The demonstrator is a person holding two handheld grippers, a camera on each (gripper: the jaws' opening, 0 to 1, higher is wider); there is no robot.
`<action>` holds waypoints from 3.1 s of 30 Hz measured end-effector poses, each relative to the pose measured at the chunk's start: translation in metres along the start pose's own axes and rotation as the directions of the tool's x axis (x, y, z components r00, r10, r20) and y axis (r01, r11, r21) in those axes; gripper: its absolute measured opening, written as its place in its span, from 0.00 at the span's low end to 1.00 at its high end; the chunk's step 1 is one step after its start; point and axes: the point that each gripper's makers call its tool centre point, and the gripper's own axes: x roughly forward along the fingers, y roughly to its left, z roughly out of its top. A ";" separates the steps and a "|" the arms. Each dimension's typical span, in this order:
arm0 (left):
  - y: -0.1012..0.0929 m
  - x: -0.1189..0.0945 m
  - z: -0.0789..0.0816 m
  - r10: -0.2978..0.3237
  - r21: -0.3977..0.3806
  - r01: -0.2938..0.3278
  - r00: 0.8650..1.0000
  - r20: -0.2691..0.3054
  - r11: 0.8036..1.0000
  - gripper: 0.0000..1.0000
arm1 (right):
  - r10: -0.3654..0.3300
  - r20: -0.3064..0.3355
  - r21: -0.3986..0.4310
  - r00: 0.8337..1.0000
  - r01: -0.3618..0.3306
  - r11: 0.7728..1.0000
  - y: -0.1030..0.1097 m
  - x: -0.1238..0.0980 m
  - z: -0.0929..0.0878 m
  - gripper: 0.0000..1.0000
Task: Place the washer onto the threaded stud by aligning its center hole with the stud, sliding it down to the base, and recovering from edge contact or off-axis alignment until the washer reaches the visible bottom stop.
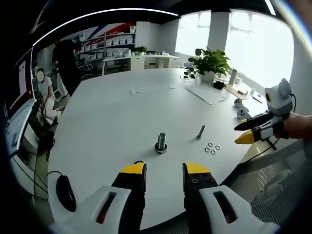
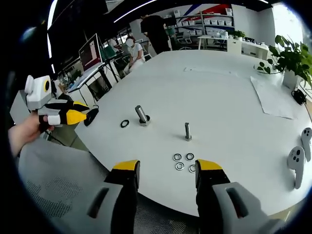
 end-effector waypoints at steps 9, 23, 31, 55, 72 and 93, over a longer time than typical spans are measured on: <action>-0.001 0.001 -0.004 0.000 -0.005 0.000 1.000 -0.015 1.000 0.28 | 0.009 0.001 0.007 1.000 -0.009 1.000 0.002 0.001 0.000 0.48; -0.003 0.004 -0.013 -0.008 -0.002 0.008 0.998 -0.054 1.000 0.28 | 0.026 -0.006 0.001 1.000 -0.026 1.000 0.006 0.001 -0.001 0.48; -0.005 0.010 -0.022 -0.024 -0.008 0.023 0.993 -0.120 1.000 0.28 | 0.030 -0.003 -0.002 1.000 -0.030 1.000 0.005 0.001 0.001 0.48; 0.017 0.052 -0.043 0.019 0.053 -0.003 0.955 -0.296 0.999 0.29 | 0.045 -0.012 -0.010 0.999 -0.045 0.999 0.011 0.003 0.000 0.48; 0.041 0.068 -0.050 0.066 0.093 -0.034 0.925 -0.374 0.995 0.35 | 0.057 -0.015 -0.021 0.998 -0.057 0.998 0.015 0.003 0.000 0.48; 0.050 0.091 -0.070 0.041 0.157 0.048 0.855 -0.517 0.986 0.35 | 0.054 -0.011 -0.021 0.999 -0.054 0.998 0.014 0.002 0.000 0.48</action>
